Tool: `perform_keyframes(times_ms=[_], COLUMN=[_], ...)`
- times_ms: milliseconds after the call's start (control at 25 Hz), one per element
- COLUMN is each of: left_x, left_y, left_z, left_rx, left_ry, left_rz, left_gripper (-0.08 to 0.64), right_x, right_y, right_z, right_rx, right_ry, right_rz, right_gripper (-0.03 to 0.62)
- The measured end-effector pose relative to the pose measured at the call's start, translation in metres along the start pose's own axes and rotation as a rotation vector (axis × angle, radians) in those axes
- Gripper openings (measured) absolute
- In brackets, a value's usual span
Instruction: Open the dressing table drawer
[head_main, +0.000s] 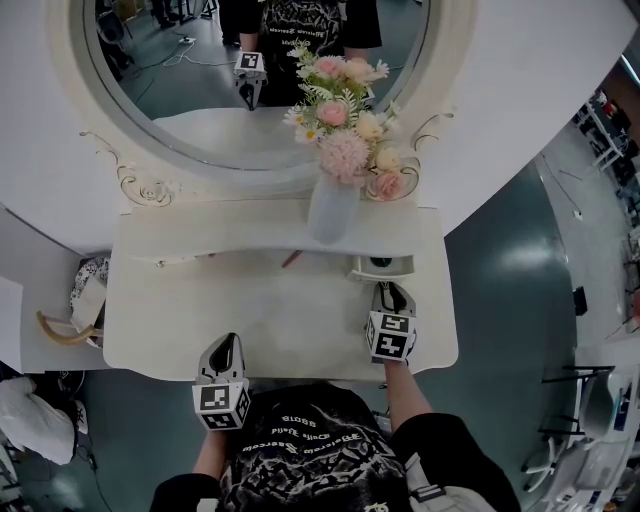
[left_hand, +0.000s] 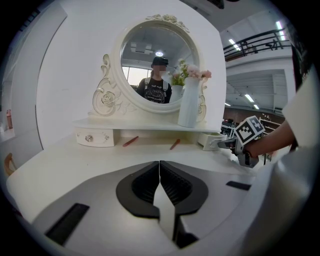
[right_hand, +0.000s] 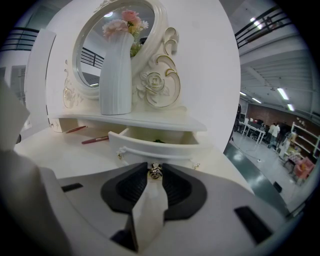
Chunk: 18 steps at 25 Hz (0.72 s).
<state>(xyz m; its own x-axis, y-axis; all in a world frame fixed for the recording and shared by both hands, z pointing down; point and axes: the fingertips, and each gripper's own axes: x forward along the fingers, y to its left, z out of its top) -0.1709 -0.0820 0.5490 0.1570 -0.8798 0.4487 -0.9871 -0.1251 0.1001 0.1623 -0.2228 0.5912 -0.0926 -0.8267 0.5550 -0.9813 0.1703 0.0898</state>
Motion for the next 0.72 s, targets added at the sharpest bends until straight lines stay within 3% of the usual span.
perform_keyframes(times_ms=[720], left_x=[-0.0024], left_y=[0.0069], left_z=[-0.0027], left_rx=[0.009], left_ry=[0.02], left_rz=[0.004], left_gripper=[0.017], right_x=[-0.0044], right_y=[0.0019], right_z=[-0.0024], right_rx=[0.002], right_ry=[-0.013], right_rz=[-0.006], right_gripper=[0.1])
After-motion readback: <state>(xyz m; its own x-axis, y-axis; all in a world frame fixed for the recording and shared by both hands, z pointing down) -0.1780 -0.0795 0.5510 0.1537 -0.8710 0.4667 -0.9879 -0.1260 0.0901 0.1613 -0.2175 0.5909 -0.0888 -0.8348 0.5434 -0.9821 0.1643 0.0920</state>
